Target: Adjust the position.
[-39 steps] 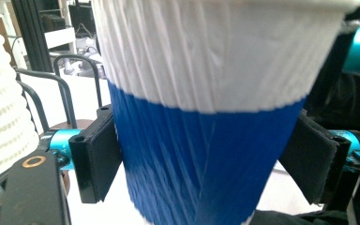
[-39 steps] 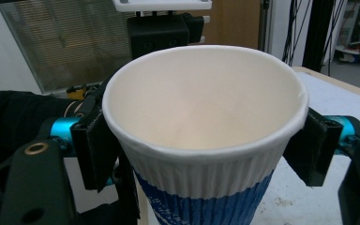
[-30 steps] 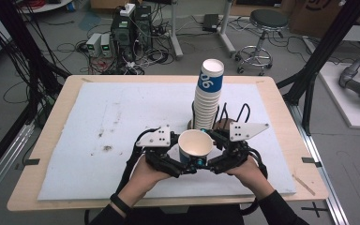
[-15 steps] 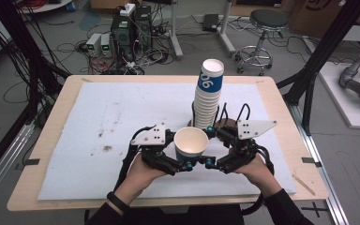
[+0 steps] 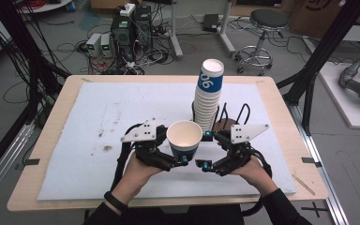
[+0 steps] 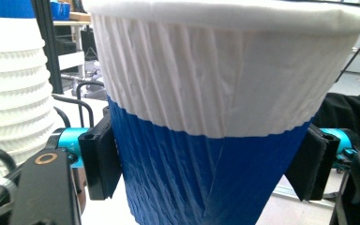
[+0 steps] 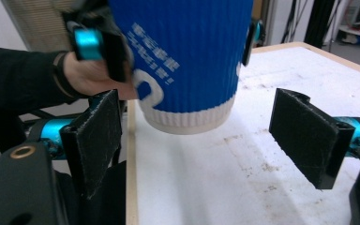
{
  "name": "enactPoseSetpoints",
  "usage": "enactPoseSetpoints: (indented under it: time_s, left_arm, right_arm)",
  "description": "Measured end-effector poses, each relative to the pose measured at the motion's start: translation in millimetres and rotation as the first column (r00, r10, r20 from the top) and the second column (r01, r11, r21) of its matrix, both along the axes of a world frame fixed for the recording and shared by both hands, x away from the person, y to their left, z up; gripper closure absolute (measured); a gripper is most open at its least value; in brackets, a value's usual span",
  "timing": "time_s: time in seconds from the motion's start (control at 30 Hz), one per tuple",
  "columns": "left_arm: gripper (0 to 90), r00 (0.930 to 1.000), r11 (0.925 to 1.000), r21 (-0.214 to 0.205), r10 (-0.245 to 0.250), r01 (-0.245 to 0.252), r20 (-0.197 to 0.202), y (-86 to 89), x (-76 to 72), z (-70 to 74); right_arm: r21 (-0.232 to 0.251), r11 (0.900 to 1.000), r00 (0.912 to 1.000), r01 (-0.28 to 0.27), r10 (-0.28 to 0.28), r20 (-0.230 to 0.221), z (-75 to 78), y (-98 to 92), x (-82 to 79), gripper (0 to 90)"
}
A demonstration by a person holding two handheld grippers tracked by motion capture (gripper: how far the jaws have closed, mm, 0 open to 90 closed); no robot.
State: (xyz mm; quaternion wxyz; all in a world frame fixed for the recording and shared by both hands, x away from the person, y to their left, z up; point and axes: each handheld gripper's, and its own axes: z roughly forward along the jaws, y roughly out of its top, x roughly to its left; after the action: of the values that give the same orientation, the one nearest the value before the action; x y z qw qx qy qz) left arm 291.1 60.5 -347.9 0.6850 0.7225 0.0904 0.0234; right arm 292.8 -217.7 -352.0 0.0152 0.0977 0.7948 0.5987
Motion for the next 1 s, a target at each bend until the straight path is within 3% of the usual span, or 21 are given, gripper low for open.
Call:
enactPoseSetpoints:
  time_s: [0.33, 0.4, 0.5, 0.67, 0.77, 1.0]
  left_arm:
    - [25.3, 0.9998, 0.9998, -0.007, -0.016, 0.016, -0.008, -7.2, -3.2, -1.3]
    - [25.3, 0.9998, 0.9998, -0.008, -0.019, 0.019, -0.010, -8.6, -4.3, -2.1]
    - [25.3, 0.9998, 0.9998, -0.004, -0.022, 0.022, -0.005, -9.6, -5.0, -2.6]
    - [22.9, 0.9997, 0.9998, 0.001, -0.021, 0.021, -0.013, -9.1, -4.1, -2.3]
    - [16.0, 0.9997, 1.0000, 0.002, -0.009, 0.009, -0.021, -9.6, -4.0, -1.3]
    - [16.8, 0.9997, 0.9999, 0.005, -0.009, 0.009, -0.022, -7.8, -4.2, 4.1]
  right_arm:
    - [-0.005, 0.9998, 0.9998, -0.020, 0.020, -0.002, -11.7, 20.8, -5.7, 18.9]
    - [-0.002, 0.9998, 0.9998, -0.021, 0.021, -0.001, -12.5, 24.1, -6.5, 24.0]
    - [0.007, 0.9998, 0.9997, -0.017, 0.017, 0.016, -12.8, 25.3, -7.5, 30.0]
    - [0.009, 0.9999, 0.9996, -0.011, 0.011, 0.025, -13.8, 23.5, -7.4, 30.6]
    - [0.004, 0.9999, 0.9996, -0.011, 0.011, 0.026, -14.2, 23.6, -7.1, 30.7]
    - [-0.001, 0.9999, 0.9993, -0.012, 0.012, 0.034, -16.3, 23.0, -6.9, 30.7]
